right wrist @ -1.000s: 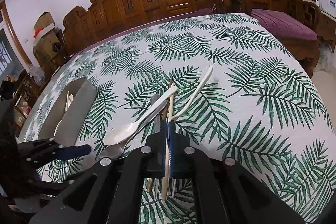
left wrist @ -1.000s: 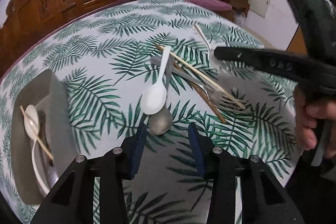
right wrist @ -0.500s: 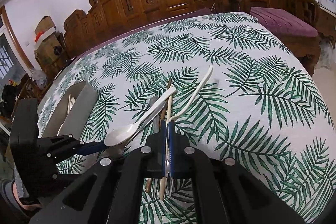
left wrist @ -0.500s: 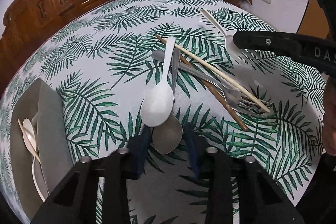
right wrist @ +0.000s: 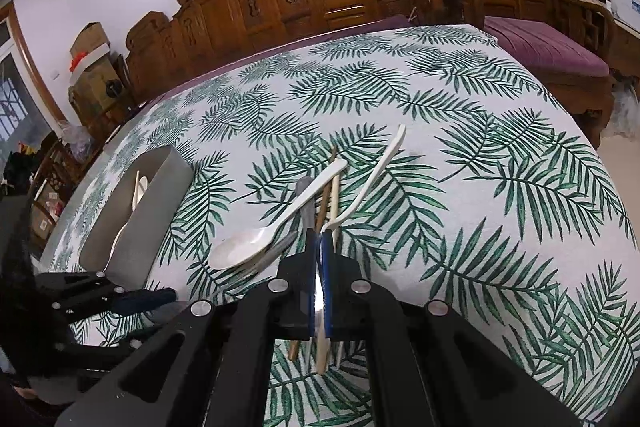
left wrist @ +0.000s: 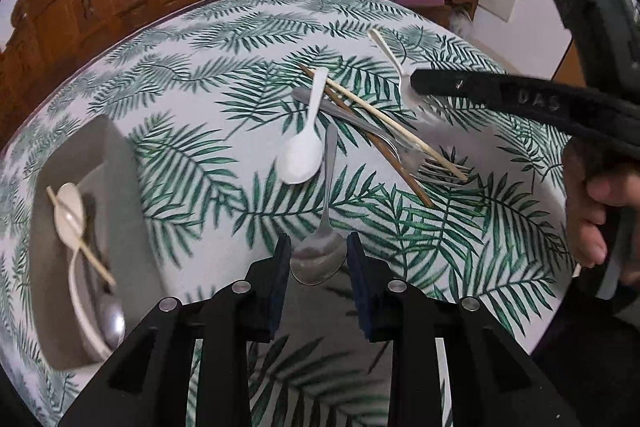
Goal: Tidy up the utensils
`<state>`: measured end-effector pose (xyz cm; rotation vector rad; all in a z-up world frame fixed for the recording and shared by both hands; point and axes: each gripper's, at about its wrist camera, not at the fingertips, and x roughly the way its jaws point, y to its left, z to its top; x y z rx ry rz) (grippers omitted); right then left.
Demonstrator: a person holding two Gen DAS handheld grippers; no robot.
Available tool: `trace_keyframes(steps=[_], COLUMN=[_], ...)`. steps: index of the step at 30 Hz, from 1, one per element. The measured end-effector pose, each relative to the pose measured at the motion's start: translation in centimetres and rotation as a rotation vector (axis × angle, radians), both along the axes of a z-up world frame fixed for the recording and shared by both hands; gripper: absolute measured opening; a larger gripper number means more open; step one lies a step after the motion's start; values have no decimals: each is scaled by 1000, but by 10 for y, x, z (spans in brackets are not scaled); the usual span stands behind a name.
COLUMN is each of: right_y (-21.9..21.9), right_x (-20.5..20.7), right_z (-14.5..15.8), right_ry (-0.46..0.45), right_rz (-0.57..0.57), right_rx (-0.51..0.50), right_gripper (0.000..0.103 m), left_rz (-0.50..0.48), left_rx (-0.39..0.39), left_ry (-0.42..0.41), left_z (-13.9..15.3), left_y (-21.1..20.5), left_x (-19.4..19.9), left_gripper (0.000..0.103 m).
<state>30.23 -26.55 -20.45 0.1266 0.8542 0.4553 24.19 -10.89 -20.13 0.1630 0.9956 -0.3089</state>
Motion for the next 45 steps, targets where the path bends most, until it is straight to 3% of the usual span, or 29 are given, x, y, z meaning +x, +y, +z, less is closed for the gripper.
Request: trace_keyframes(steps=[24,25,26,28,30,38,45], right_y=[16,16,16,16,17,19,27], right_x=[-10,-10,-10,-10,-10,-10,-13], right_z=[10,10,10,10,10,10,14], right_ry=[-36,-36,-36,-36,-36,-34,-43], right_rz=[50,51,52,53,54,64,87], right_rx=[-20,-20,-20,-19,-17,-22,-18], right_gripper=[3,3,3,3,3,3,3], left_rz=[57,58,55,51,54,52,43], left_rx=[16,19,20,20,64,43,15], left_ry=[-127,-132,-135,-127,-148,-132,-194], left_z=[73,75,77,79,79,74,98], left_y=[21,21,20,20,17,22,27], left_x=[-14,-13,-13,-11,-10,-5,-9], left_gripper=[23,22,9,0,1,0,0])
